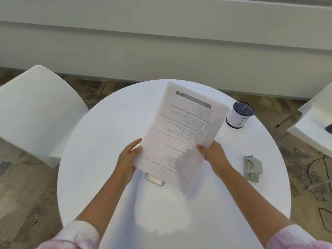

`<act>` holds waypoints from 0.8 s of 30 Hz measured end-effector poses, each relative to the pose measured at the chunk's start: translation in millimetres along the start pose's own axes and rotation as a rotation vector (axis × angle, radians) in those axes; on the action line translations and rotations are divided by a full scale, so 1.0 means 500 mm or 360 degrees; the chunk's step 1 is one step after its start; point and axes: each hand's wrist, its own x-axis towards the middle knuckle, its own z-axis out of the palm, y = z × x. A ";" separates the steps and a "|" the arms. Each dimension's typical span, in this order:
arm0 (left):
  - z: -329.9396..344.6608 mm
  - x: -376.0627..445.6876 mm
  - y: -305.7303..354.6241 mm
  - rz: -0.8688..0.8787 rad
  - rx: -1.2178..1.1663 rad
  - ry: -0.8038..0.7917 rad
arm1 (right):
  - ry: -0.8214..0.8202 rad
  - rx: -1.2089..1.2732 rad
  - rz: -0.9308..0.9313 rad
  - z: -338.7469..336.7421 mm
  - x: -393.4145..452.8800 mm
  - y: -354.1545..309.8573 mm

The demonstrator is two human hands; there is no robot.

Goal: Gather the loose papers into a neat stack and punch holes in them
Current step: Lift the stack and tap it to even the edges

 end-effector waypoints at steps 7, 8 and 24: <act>0.027 0.007 0.048 0.0194 0.0613 -0.0196 | -0.0075 -0.0296 -0.0192 0.012 -0.007 -0.034; 0.041 0.005 0.056 0.0246 0.0631 -0.0186 | -0.0064 -0.0307 -0.0220 0.019 -0.008 -0.038; 0.113 -0.007 0.109 0.0572 0.0639 -0.0195 | -0.0013 -0.0247 -0.0351 0.033 -0.003 -0.077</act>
